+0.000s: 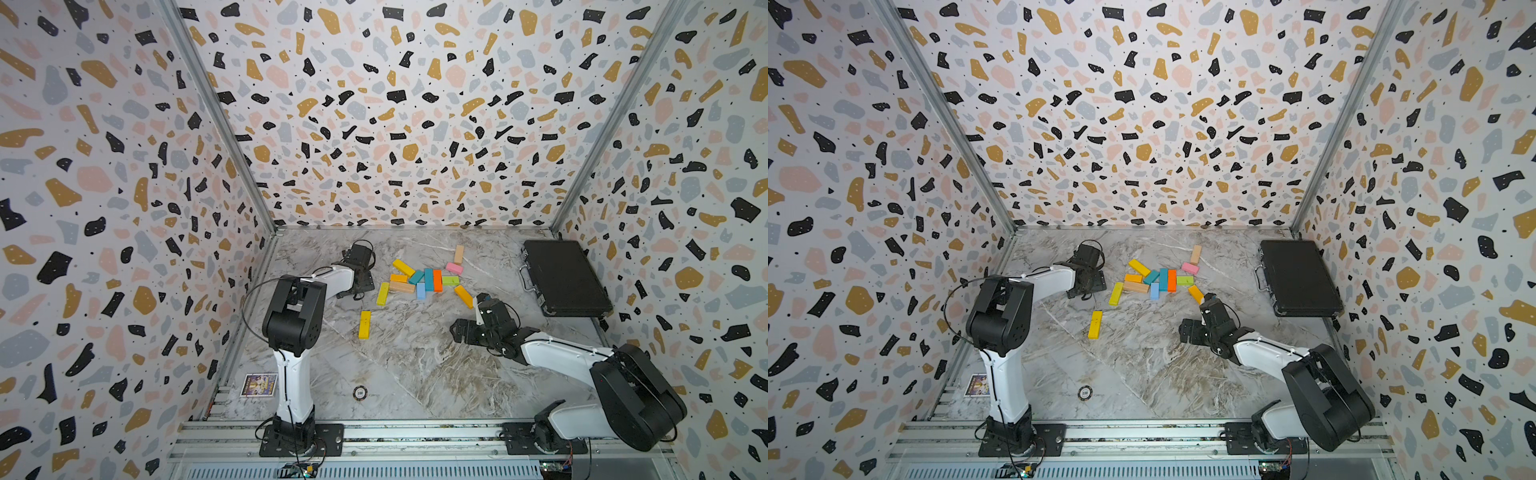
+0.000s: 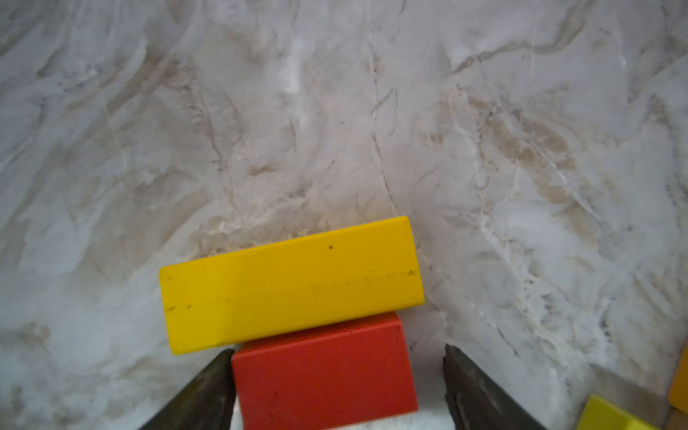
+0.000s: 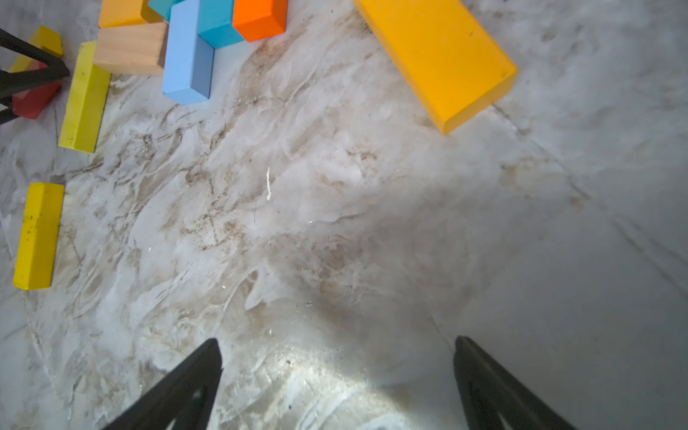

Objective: Assemble the letter h with building blocks
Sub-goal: Pick up the building block from the center of the board, then assemble the building block at the center of the board.

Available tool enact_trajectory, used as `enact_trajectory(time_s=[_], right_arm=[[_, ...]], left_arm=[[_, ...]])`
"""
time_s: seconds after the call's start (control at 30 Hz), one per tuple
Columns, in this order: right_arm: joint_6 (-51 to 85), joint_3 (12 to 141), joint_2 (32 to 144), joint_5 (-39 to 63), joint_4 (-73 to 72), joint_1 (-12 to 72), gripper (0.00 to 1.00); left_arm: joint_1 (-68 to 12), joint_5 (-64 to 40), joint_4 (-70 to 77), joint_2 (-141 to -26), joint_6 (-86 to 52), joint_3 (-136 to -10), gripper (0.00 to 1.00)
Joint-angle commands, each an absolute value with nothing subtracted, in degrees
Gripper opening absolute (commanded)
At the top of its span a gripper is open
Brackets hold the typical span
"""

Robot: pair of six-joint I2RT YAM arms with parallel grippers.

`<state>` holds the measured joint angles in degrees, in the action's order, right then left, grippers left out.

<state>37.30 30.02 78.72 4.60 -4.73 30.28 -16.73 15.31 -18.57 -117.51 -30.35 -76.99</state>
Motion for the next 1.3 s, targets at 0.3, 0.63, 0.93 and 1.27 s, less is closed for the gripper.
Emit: enact_trajectory(time_s=[0.3, 0.63, 0.93, 1.27], right_arm=[[38.1, 29.4, 79.6, 5.0, -3.5, 30.0, 0.99], [38.1, 29.0, 79.8, 5.1, -3.9, 29.8, 0.99], [38.4, 28.6, 78.7, 5.6, -3.8, 29.8, 0.99], [38.7, 28.6, 78.6, 5.7, -3.7, 29.8, 0.98]], left_arm=[[-17.2, 14.7, -23.0, -119.8, -26.2, -75.8, 0.54], [-20.9, 13.4, -23.4, -102.5, -28.1, -70.8, 0.51], [-30.8, 12.8, -27.1, -85.0, -32.4, -57.2, 0.50], [-39.5, 7.0, -24.8, -72.9, -44.2, -40.9, 0.47]])
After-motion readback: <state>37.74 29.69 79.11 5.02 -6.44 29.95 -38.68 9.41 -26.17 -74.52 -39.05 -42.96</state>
